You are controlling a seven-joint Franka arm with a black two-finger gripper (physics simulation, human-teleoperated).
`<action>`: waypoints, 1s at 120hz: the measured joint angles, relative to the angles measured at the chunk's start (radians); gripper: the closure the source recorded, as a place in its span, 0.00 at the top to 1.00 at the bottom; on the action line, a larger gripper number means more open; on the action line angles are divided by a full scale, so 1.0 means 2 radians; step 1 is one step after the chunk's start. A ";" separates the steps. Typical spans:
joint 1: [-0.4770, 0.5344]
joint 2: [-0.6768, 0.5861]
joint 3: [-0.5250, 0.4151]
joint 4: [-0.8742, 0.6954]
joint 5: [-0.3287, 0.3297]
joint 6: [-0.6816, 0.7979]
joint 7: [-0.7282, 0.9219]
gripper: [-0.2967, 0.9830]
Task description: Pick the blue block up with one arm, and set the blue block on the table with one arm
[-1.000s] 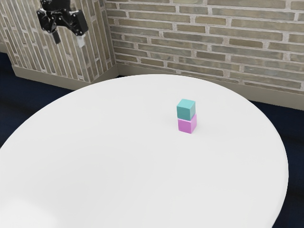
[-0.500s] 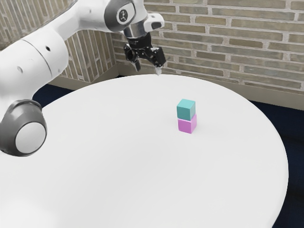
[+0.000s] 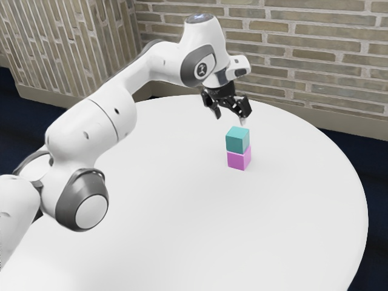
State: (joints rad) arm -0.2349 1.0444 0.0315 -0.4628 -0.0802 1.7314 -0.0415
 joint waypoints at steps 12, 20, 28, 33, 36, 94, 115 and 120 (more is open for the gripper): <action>0.000 0.021 0.001 0.022 0.001 0.002 0.000 0.77; 0.003 0.038 0.004 0.037 0.001 0.003 -0.001 0.77; 0.004 0.048 0.005 0.052 0.001 0.003 -0.001 0.77; 0.006 0.051 0.005 0.056 0.001 0.003 -0.001 0.77; 0.007 0.054 0.005 0.057 0.001 0.004 -0.002 0.77; 0.024 0.103 -0.015 0.099 0.001 0.071 0.001 0.77; 0.025 0.115 -0.014 0.095 0.001 0.112 0.005 0.77; 0.026 0.117 -0.014 0.095 0.001 0.118 0.006 0.77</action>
State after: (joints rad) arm -0.1826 1.2785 0.0042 -0.2730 -0.0774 1.9670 -0.0288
